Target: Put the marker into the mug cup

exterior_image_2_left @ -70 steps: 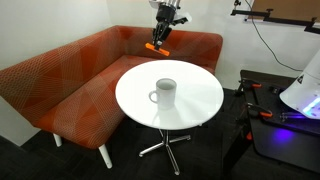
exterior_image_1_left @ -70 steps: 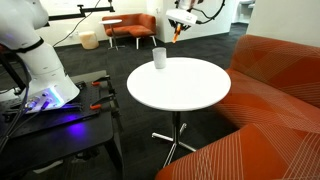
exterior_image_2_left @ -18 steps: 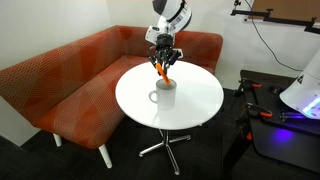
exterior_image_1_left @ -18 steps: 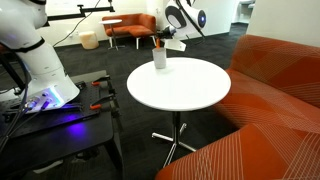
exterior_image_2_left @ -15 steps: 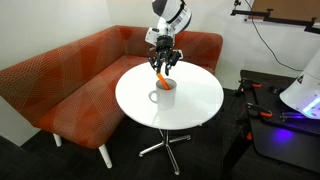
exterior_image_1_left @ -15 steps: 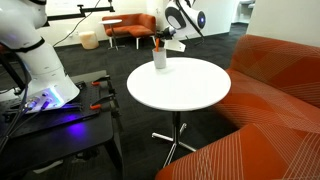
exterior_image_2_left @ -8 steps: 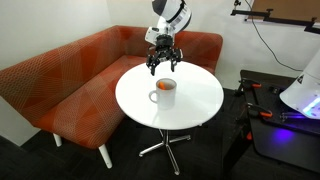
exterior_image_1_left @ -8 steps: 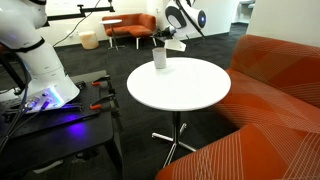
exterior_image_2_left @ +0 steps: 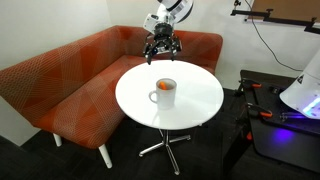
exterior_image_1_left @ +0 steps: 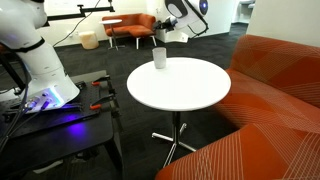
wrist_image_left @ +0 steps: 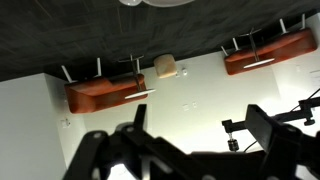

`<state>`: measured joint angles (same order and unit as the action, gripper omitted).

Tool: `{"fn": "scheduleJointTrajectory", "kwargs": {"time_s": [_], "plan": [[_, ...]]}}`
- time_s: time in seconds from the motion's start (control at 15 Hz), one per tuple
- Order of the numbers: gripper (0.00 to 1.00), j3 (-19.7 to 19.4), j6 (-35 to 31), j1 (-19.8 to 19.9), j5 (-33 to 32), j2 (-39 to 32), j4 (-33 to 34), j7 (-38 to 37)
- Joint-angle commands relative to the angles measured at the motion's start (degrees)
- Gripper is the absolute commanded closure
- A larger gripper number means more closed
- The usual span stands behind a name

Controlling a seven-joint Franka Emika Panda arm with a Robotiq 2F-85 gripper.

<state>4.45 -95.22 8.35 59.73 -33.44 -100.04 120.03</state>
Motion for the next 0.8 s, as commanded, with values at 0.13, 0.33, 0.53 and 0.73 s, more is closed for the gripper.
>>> {"fn": "scheduleJointTrajectory", "kwargs": {"time_s": [0.13, 0.33, 0.53, 0.73], "plan": [[0.0, -1.6, -0.1, -1.0, 0.7, 6.6, -3.8, -0.2], [0.0, -1.8, -0.2, -1.2, 0.6, 8.5, -4.9, 0.0], [0.0, -1.8, 0.7, -1.2, 0.5, 9.8, -5.8, 0.6], [0.0, -1.9, 0.5, -1.5, 0.4, 7.6, -3.7, 0.1]]}}
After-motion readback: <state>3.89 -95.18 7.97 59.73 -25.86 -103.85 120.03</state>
